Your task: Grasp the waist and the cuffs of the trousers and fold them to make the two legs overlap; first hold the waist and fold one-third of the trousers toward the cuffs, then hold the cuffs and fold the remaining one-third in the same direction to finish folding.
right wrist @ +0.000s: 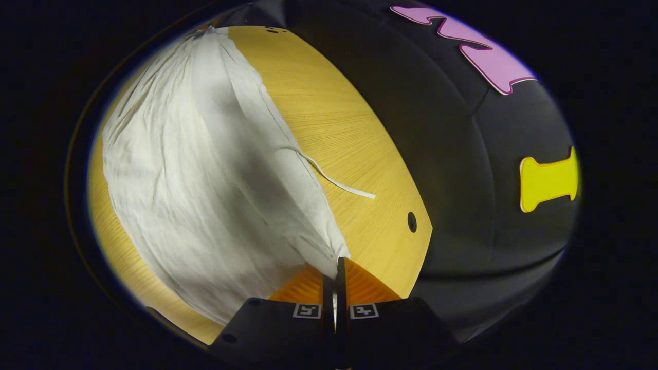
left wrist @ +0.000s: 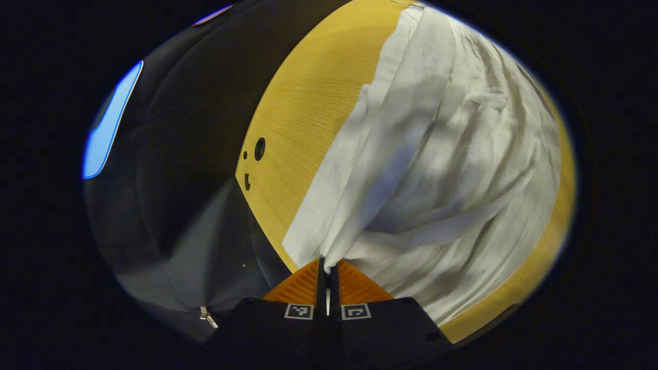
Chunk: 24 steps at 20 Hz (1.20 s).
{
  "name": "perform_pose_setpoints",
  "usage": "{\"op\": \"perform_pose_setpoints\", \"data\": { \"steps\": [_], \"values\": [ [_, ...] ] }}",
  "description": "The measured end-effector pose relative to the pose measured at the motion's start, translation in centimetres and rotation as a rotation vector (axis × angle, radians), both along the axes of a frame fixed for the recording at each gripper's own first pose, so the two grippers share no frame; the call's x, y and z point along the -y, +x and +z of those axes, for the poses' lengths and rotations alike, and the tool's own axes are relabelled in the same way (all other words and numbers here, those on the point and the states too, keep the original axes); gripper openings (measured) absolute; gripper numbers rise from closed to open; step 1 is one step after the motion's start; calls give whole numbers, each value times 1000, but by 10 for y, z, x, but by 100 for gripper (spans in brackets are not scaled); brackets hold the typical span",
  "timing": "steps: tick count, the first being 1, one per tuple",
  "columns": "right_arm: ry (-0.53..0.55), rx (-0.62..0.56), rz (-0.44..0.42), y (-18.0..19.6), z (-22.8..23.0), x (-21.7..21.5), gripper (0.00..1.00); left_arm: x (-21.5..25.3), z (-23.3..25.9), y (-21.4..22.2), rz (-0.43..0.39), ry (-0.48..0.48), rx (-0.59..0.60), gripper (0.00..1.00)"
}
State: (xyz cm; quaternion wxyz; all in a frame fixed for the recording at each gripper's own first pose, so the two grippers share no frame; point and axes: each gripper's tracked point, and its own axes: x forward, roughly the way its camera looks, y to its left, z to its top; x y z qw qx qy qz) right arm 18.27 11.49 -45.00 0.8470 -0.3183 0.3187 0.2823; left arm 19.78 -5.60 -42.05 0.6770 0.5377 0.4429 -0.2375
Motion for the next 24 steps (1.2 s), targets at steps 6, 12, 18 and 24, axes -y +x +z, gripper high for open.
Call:
{"op": "perform_pose_setpoints", "data": {
  "steps": [6,12,18,24],
  "values": [
    [-44,-9,17,-1,-9,-5,10,2,-21,-5,25,-8,-30,6],
    [-134,70,22,7,-2,2,36,1,-14,2,-7,12,61,21],
    [-199,145,-31,9,23,26,73,-4,8,23,-72,64,173,94],
    [-186,273,-174,6,83,73,76,-14,51,32,-116,57,278,98]
  ]
}}
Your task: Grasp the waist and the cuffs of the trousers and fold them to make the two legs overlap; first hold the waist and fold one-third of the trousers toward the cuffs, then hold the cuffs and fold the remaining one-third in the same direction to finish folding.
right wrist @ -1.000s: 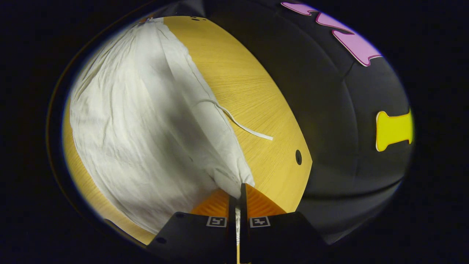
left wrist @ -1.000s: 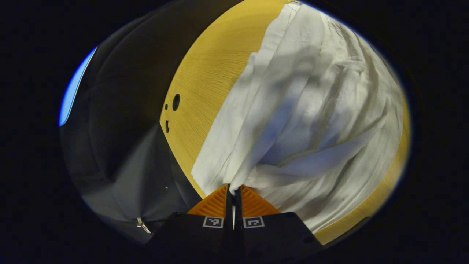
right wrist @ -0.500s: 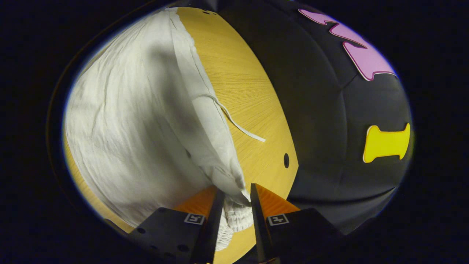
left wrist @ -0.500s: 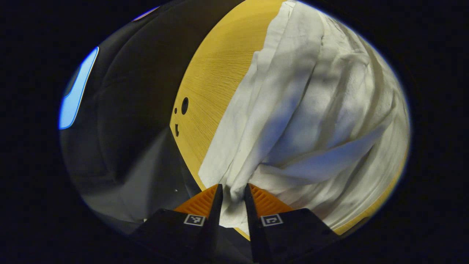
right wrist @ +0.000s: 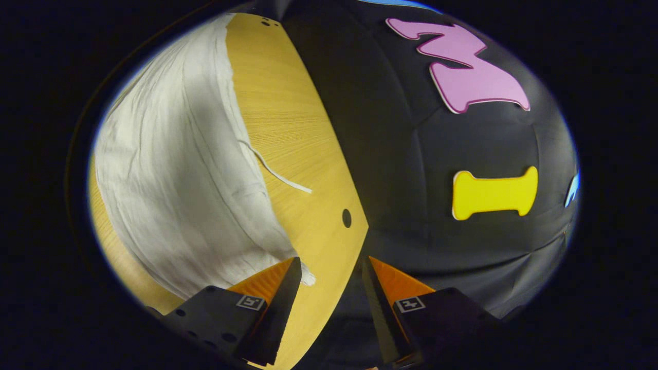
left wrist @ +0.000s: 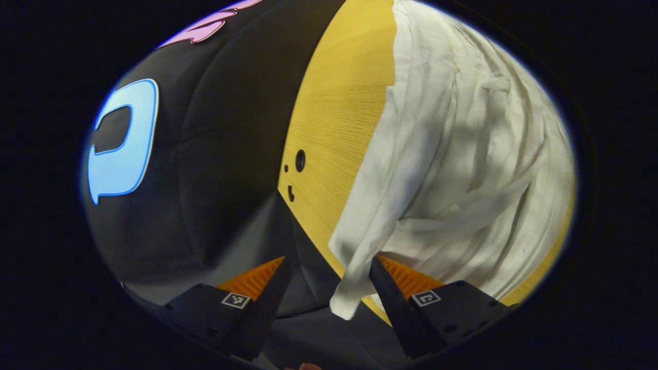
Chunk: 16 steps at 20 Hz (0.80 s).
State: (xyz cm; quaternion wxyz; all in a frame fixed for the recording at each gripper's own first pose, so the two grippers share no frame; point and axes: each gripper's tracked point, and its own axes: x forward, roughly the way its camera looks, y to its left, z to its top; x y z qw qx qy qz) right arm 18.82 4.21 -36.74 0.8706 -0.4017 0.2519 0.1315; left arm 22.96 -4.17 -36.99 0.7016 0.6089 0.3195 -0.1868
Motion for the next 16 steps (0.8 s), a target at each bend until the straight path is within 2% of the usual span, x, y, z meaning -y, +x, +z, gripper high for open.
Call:
{"op": "perform_pose_setpoints", "data": {
  "steps": [3,6,10,16],
  "values": [
    [127,-15,-129,-19,16,17,76,-5,29,-4,9,-33,60,98],
    [334,-44,-255,-42,28,17,76,-13,49,-16,73,-108,103,97],
    [547,-71,-374,-68,37,7,76,-20,69,-47,248,-296,135,96],
    [901,-141,-593,-85,27,-12,76,-31,89,-79,509,-566,168,96]
  ]
}}
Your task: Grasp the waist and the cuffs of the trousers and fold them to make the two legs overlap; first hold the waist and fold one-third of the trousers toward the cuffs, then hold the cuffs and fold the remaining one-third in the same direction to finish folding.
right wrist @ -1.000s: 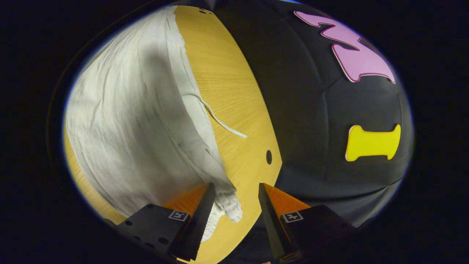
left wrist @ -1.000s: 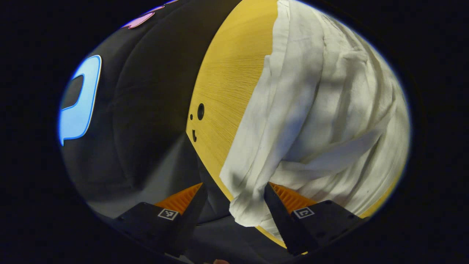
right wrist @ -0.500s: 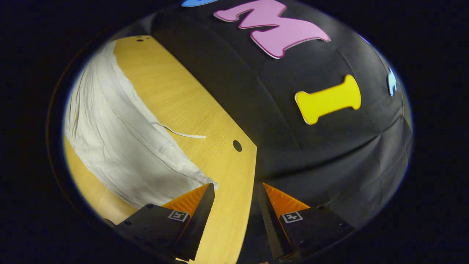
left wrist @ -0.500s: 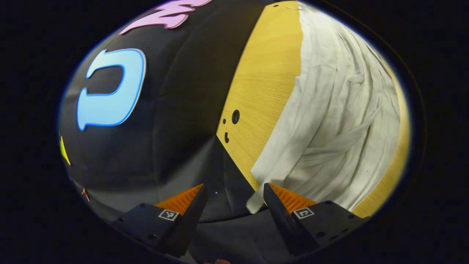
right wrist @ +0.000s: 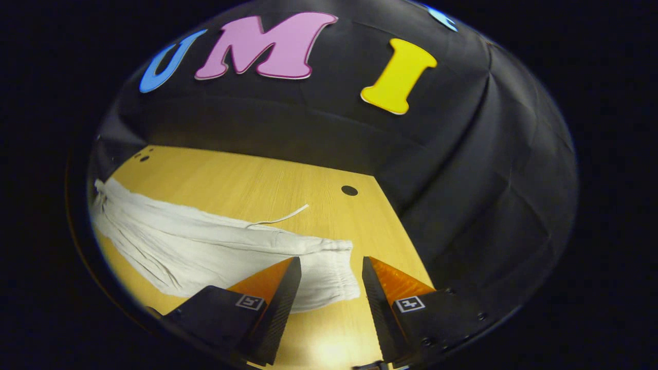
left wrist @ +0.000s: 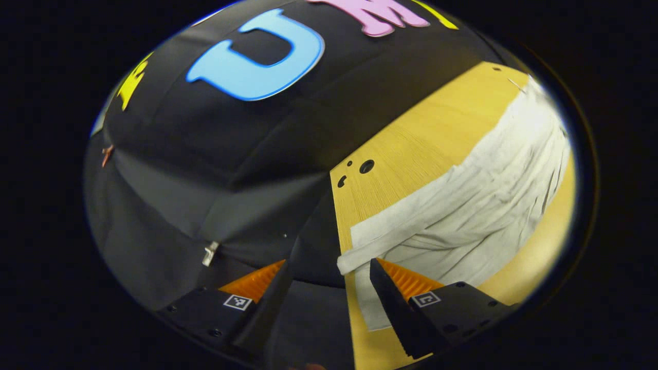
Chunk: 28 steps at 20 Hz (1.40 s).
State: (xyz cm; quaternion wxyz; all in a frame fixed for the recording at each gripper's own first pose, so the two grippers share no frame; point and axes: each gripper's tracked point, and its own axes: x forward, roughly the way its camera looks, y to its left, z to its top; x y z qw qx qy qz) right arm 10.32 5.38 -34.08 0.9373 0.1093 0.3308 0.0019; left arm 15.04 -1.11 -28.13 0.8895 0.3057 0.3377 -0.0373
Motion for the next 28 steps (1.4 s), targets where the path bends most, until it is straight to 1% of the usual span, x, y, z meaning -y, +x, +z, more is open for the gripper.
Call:
{"op": "perform_pose_setpoints", "data": {
  "steps": [2,4,5,6,7,8,9,10,11,12,14,15,17,20,23,24,25,26,28],
  "values": [
    [116,-62,-88,-16,-10,1,77,3,1,-12,113,-154,-6,96],
    [243,-131,-175,-29,-23,-3,77,10,2,-22,244,-358,-9,96],
    [296,-158,-209,-34,-27,-7,75,10,0,-25,304,-446,-10,96],
    [333,-178,-234,-36,-32,-10,78,11,-2,-27,350,-508,-8,97],
    [357,-197,-254,-38,-37,-12,80,11,-5,-30,385,-555,-12,96],
    [385,-219,-271,-42,-42,-14,81,11,-8,-33,419,-592,-19,97],
    [413,-236,-286,-43,-48,-15,78,16,-16,-31,449,-626,-27,97],
    [451,-258,-306,-44,-55,-17,78,21,-21,-34,471,-661,-39,97],
    [480,-274,-325,-43,-59,-17,67,26,-26,-35,489,-699,-52,97],
    [506,-288,-345,-40,-64,-16,78,34,-28,-37,507,-749,-69,97],
    [549,-325,-379,-32,-77,-20,78,49,-36,-41,549,-858,-108,96],
    [563,-347,-397,-30,-83,-19,78,53,-42,-43,575,-895,-128,96],
    [585,-372,-435,-21,-93,-18,78,52,-53,-48,630,-928,-160,95],
    [597,-405,-466,-12,-106,-17,78,51,-65,-57,673,-954,-190,95],
    [613,-436,-504,-8,-117,-18,78,47,-79,-69,690,-929,-220,96],
    [618,-426,-517,-7,-116,-16,78,47,-82,-74,697,-920,-231,96],
    [624,-427,-523,-8,-117,-16,78,48,-86,-77,707,-917,-243,91],
    [625,-428,-536,-10,-118,-16,78,47,-89,-81,720,-920,-255,95],
    [635,-454,-571,-13,-120,-11,77,47,-98,-89,752,-923,-282,95]
  ]
}}
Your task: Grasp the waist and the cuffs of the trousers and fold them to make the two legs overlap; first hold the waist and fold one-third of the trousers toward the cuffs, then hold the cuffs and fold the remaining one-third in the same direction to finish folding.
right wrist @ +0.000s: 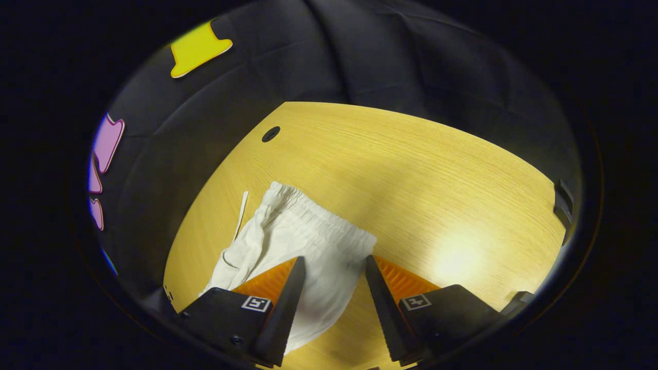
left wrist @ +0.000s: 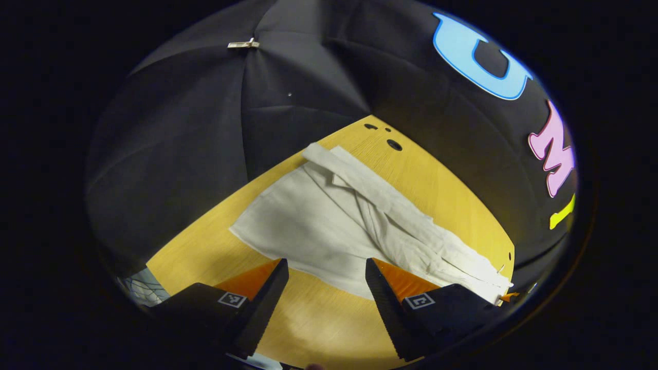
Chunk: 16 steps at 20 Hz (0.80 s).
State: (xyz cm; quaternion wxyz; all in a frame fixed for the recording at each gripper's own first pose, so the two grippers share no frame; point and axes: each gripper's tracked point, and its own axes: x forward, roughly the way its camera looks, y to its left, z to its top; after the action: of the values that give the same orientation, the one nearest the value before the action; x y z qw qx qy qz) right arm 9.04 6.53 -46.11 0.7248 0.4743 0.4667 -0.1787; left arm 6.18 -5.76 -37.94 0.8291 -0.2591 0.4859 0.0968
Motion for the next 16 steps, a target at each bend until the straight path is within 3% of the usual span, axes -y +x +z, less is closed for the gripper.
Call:
{"op": "perform_pose_setpoints", "data": {
  "steps": [2,4,5,8,16],
  "values": [
    [59,-30,16,-6,-4,-9,66,1,-12,-6,23,-11,-31,96],
    [95,-8,-9,-2,0,-9,13,4,-19,-13,55,-51,-56,95],
    [85,6,-1,0,-5,-10,7,6,-24,-14,73,-76,-69,96],
    [76,15,11,-1,-4,-11,7,3,-32,2,129,-113,-55,96],
    [95,35,20,0,-3,-9,7,29,-37,73,96,-126,-46,98]
  ]
}}
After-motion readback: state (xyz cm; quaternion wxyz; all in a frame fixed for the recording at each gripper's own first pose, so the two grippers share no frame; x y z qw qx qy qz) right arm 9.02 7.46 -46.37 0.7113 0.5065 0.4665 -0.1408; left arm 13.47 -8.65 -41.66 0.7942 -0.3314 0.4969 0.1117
